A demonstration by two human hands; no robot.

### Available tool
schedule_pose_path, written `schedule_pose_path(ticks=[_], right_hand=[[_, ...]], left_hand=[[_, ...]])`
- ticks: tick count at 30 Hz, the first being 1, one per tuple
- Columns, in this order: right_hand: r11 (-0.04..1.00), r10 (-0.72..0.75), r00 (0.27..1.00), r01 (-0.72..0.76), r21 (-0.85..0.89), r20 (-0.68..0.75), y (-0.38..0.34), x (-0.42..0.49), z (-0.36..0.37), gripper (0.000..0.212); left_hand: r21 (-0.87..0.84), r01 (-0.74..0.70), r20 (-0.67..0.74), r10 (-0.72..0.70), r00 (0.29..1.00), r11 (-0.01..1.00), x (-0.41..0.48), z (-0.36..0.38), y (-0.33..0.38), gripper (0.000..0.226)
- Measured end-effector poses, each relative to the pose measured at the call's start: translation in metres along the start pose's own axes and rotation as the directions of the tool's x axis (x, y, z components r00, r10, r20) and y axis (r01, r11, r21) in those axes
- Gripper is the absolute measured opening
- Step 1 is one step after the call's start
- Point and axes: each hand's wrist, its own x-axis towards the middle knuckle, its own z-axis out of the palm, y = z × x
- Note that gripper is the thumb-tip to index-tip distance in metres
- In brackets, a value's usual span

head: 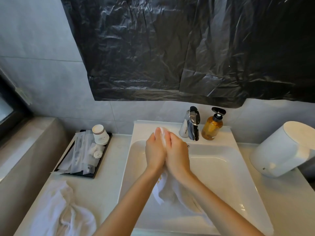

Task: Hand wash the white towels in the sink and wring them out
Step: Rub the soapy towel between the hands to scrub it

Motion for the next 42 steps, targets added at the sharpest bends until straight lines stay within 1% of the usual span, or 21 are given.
schedule_pose_path(ticks=[1,3,5,8,9,11,13,15,18,22,24,27,29,31,32,34,36,37,40,41,42], right_hand=[[0.999,0.043,0.999,-0.043,-0.002,-0.003,0.0,0.015,-0.003,0.042],[0.988,0.143,0.985,-0.137,0.066,-0.093,-0.003,0.037,-0.014,0.044],[0.987,0.131,0.98,-0.114,0.117,-0.149,-0.006,0.031,-0.016,0.044],[0.998,0.028,0.999,-0.026,0.061,-0.044,-0.005,0.0,-0.005,0.04],[0.999,0.03,0.999,-0.029,0.043,-0.018,-0.005,0.001,-0.007,0.042],[0.993,0.098,0.994,-0.095,0.064,-0.053,-0.006,0.022,-0.018,0.048],[0.975,0.184,0.976,-0.166,0.148,-0.117,-0.008,0.032,-0.026,0.048],[0.965,0.183,0.976,-0.156,0.211,-0.115,-0.008,0.014,-0.022,0.044],[0.988,0.083,0.996,-0.079,0.133,-0.028,-0.007,-0.01,-0.012,0.041],[0.972,0.213,0.973,-0.201,0.12,-0.092,-0.008,0.032,-0.025,0.045],[0.981,0.167,0.981,-0.156,0.111,-0.099,-0.007,0.021,-0.017,0.042],[0.999,0.007,0.998,-0.004,0.045,-0.058,-0.004,-0.005,-0.004,0.041],[0.996,0.07,0.997,-0.068,0.049,-0.022,-0.002,0.015,-0.013,0.043],[0.983,0.162,0.985,-0.156,0.095,-0.056,-0.004,0.032,-0.025,0.045],[0.983,0.163,0.984,-0.155,0.103,-0.077,-0.005,0.03,-0.027,0.045],[0.995,0.068,0.996,-0.063,0.076,-0.066,-0.005,0.013,-0.017,0.041],[0.998,-0.02,1.0,0.02,0.062,0.008,0.0,-0.006,-0.006,0.036],[0.998,-0.008,1.0,0.007,0.059,0.017,0.0,-0.004,-0.008,0.036],[0.977,0.186,0.98,-0.177,0.117,-0.07,0.004,0.031,-0.022,0.047],[0.969,0.217,0.972,-0.204,0.136,-0.093,0.003,0.033,-0.024,0.047],[0.972,0.202,0.975,-0.188,0.143,-0.093,0.002,0.028,-0.024,0.046]], left_hand=[[-0.003,-0.005,-0.016,0.005,1.0,1.0,-0.007,0.004,0.001,0.044],[0.007,-0.02,0.022,0.02,1.0,1.0,-0.021,0.013,-0.001,0.045],[0.01,-0.03,0.041,0.03,0.999,0.999,-0.02,0.012,0.001,0.045],[0.096,-0.057,0.013,0.056,0.998,0.994,0.002,0.004,0.002,0.038],[0.104,-0.058,0.013,0.057,0.998,0.993,0.002,0.003,0.001,0.038],[0.049,-0.067,0.072,0.063,0.995,0.997,-0.01,0.006,0.001,0.044],[0.016,-0.1,0.141,0.097,0.985,0.995,-0.021,0.007,0.004,0.05],[-0.016,-0.078,0.139,0.079,0.987,0.997,-0.014,0.003,0.009,0.046],[-0.023,-0.022,0.068,0.023,0.997,0.999,-0.002,-0.003,0.008,0.045],[-0.029,-0.006,0.157,0.011,0.987,1.0,-0.015,0.007,0.001,0.04],[-0.004,-0.017,0.162,0.017,0.987,1.0,-0.008,0.004,0.006,0.038],[-0.002,-0.017,0.072,0.017,0.997,1.0,-0.001,-0.003,0.01,0.041],[-0.032,0.018,0.107,-0.014,0.994,0.999,-0.01,0.0,0.007,0.043],[-0.057,0.023,0.168,-0.013,0.986,0.998,-0.018,0.005,0.004,0.043],[-0.038,0.005,0.185,0.002,0.983,0.999,-0.017,0.005,0.003,0.043],[0.013,-0.025,0.155,0.023,0.988,1.0,-0.007,0.002,0.004,0.041],[-0.03,0.013,0.098,-0.01,0.995,0.999,-0.002,-0.003,0.005,0.045],[-0.049,0.033,0.102,-0.027,0.994,0.998,-0.004,-0.003,0.004,0.046],[-0.017,0.069,0.211,-0.064,0.975,0.997,-0.022,0.005,0.0,0.044],[-0.027,0.06,0.235,-0.052,0.971,0.998,-0.026,0.006,0.0,0.043],[-0.033,0.048,0.231,-0.039,0.972,0.998,-0.025,0.005,0.001,0.041]])
